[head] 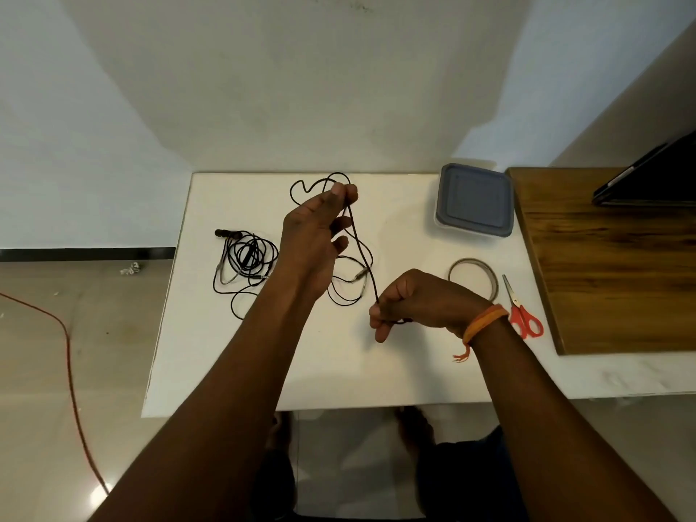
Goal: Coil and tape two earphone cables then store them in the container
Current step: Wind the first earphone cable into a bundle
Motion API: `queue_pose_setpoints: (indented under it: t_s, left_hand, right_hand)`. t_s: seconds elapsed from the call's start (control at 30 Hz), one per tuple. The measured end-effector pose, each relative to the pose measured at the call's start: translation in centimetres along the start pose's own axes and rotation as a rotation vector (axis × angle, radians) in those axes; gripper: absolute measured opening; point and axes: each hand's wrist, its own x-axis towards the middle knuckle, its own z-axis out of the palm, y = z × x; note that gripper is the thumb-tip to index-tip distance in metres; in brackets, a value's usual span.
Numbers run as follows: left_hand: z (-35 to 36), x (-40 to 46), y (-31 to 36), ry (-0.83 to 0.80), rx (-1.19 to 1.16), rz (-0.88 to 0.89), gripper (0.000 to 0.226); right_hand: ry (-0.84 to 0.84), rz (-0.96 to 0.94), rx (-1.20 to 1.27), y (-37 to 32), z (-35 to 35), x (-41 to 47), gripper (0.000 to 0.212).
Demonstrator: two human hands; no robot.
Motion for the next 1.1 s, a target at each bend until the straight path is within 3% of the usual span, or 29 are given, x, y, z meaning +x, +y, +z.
queue_pose_setpoints:
  t_s: [0.17,0.27,0.4,0.57,0.73,0.97,1.1]
  left_hand:
    - [0.3,-0.5,-1.2,-0.054,0.311,-0.155,0.044]
    - [0.6,-0.8,-2.6,-0.089,0.439,-0.162,0.050]
    - [1.3,-1.4,-3.8,-0.302,0.420,-0.100,0.048]
    - [1.4,-1.7,-4.2,-0.419,0.347,0.019,0.044]
    - [1.1,-1.5,-3.9,-0.467,0.370,0.072,0.028]
    - [0.8,-1.4,-4.0,-0.441,0.361,0.076,0.023]
    - [0.5,-1.5,-4.0,-0.525,0.435,0.007,0.021]
  right_hand:
    - [0.185,-0.047,0.205,-0.5,0.0,0.0,0.024]
    - [0.312,-0.089,0.426,-0.9,-0.4,0.0,0.023]
    - [0.466,-0.097,0.727,-0.6,-1.0,0.6,0.022]
    - [0.549,-0.078,0.839,-0.8,-0.6,1.1,0.014]
    - [0.560,-0.109,0.800,-1.0,-1.0,0.8,0.028]
    - [0.504,-0.142,0.897,-1.3,-0.8,0.6,0.019]
    - [0.509,-0.164,0.932,-1.1,-1.2,0.4,0.019]
